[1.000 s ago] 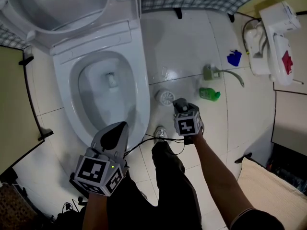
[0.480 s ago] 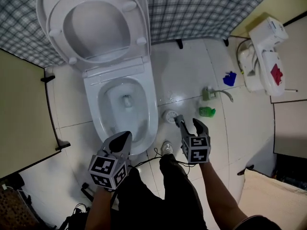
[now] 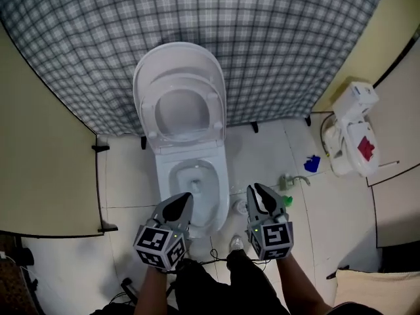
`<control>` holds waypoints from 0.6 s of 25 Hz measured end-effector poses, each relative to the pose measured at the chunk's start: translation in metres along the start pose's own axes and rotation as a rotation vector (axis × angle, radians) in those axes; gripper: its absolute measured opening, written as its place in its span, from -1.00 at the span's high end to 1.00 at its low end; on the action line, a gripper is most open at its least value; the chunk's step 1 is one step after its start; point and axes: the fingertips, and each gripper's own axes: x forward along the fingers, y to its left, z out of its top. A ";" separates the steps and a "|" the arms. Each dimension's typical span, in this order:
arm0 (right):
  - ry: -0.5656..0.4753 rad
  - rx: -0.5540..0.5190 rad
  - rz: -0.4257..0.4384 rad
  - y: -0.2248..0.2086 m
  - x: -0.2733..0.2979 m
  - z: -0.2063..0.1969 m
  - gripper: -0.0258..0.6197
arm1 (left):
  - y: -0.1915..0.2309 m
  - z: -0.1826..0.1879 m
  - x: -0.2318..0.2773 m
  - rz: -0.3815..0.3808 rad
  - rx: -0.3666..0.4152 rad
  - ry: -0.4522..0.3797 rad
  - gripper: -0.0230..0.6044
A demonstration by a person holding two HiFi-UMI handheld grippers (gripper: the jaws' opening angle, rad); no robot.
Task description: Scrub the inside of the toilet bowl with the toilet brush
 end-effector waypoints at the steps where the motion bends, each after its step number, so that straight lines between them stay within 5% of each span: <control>1: -0.036 -0.010 0.009 0.005 0.000 0.020 0.73 | 0.001 0.017 -0.004 0.000 0.022 -0.034 0.90; 3: -0.101 -0.014 0.021 0.012 -0.006 0.059 0.87 | -0.004 0.048 -0.017 -0.005 0.070 -0.081 0.90; 15: -0.414 -0.114 0.070 0.056 -0.066 0.228 0.89 | -0.046 0.169 -0.094 -0.020 0.208 -0.270 0.90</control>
